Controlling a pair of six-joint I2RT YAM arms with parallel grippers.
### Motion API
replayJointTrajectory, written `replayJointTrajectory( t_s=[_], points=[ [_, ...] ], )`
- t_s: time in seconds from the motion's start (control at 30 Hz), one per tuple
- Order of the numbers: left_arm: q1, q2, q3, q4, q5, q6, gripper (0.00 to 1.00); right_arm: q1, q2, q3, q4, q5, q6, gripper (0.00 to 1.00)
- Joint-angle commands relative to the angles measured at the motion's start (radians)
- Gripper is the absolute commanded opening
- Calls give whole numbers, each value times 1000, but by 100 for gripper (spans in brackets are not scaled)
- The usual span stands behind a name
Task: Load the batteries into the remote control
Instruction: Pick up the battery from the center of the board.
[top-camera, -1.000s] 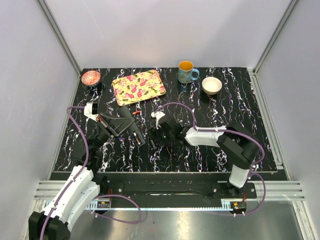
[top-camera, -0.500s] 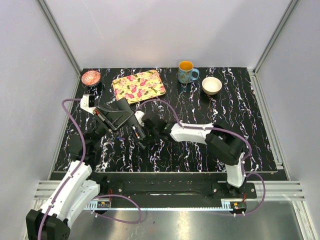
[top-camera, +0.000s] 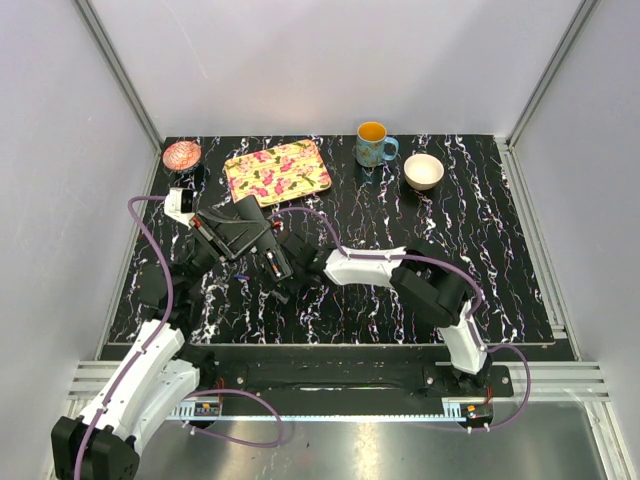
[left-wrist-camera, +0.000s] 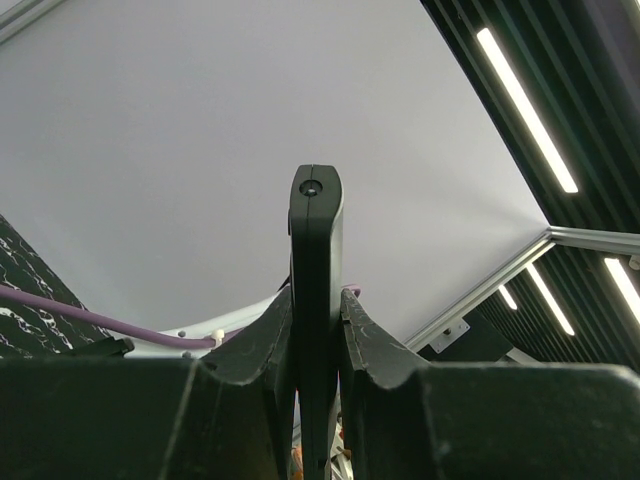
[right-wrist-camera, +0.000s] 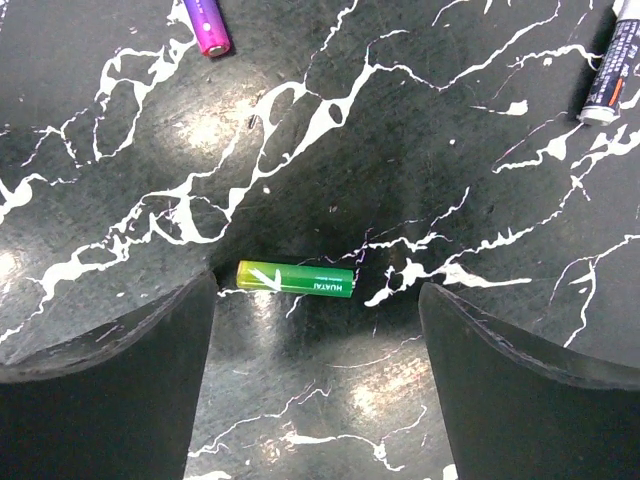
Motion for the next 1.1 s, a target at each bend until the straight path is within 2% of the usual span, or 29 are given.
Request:
replayJointTrajectory(
  t_s=[0.0, 0.5, 0.8, 1.07],
  points=[
    [-4, 0, 44, 11, 8, 5, 0, 18, 33, 64, -26, 54, -23, 85],
    [-6, -11, 26, -3, 6, 14, 0, 38, 69, 106, -67, 85, -17, 72],
    [-6, -16, 12, -8, 0, 17, 0, 39, 53, 75, -81, 97, 23, 70],
    [-6, -23, 7, -6, -2, 17, 0, 39, 65, 67, -80, 62, 50, 58]
  ],
)
